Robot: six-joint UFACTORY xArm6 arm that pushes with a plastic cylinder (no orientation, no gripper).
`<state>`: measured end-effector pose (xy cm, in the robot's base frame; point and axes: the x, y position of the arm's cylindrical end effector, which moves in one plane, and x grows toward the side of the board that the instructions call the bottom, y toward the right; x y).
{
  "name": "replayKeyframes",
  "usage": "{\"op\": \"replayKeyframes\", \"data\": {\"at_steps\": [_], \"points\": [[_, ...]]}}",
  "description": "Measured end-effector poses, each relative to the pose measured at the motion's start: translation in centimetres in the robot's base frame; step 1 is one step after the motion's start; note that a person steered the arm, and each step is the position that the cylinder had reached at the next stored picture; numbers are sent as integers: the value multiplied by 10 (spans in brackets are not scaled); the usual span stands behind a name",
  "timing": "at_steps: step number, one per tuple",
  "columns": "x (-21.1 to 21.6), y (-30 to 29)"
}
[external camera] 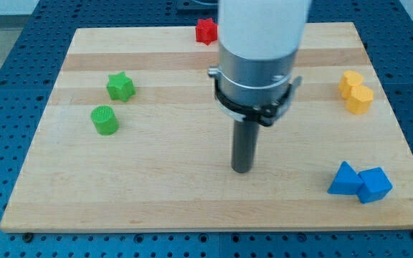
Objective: Move the green blocks to the center of the board
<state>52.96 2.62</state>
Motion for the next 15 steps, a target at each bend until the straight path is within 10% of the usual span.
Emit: {"op": "replayKeyframes", "data": {"at_steps": [3,5,7,9,15], "points": [[6,-208],[-66,-285],[-109,-181],[-109,-256],[-34,-114]]}}
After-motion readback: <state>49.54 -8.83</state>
